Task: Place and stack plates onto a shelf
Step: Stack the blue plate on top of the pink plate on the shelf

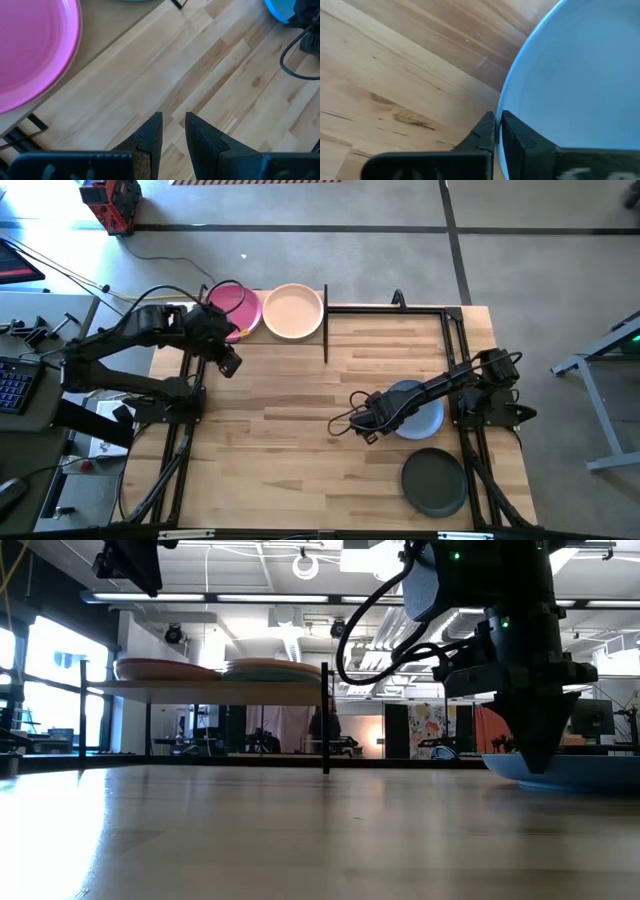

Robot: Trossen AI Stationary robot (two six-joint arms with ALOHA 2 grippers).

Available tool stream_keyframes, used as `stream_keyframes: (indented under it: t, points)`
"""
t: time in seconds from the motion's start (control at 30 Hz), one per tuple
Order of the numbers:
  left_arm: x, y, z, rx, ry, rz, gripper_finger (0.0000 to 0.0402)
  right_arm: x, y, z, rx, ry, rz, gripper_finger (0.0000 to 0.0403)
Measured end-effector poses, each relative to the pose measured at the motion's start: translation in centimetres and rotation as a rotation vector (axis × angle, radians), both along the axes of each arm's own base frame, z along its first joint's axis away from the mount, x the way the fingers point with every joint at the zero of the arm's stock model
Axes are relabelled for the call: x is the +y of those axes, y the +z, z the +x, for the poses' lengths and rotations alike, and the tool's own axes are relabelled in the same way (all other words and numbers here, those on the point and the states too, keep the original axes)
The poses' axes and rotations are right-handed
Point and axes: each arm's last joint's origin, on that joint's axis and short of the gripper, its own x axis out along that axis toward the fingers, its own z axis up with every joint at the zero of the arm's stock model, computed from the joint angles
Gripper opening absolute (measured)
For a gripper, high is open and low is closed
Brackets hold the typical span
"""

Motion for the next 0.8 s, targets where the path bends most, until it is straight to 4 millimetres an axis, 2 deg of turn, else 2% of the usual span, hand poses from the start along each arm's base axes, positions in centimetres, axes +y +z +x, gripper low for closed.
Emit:
stream_keyframes:
  t: [0.23, 0.4, 0.57, 0.8]
  points:
    - [0.1, -0.2, 0.3, 0.014, 0.002, 0.007, 0.0072, 0.1, 0.2, 0.1, 0.004, -0.01, 0.026, 0.0002]
    - [0.1, -0.3, 0.1, 0.039, -0.014, 0.004, 0.0072, 0.4, 1.6, 1.0, -0.029, -0.003, 0.042, 0.0]
    - [-0.1, -0.3, 0.0, 0.053, -0.105, -0.003, 0.0072, 0.7, 4.4, 2.6, -0.101, 0.052, 0.037, 0.0]
    - [-0.3, -0.4, 0.0, 0.048, -0.162, -0.037, 0.0072, 1.0, 9.9, 5.0, -0.278, 0.172, -0.036, 0.0]
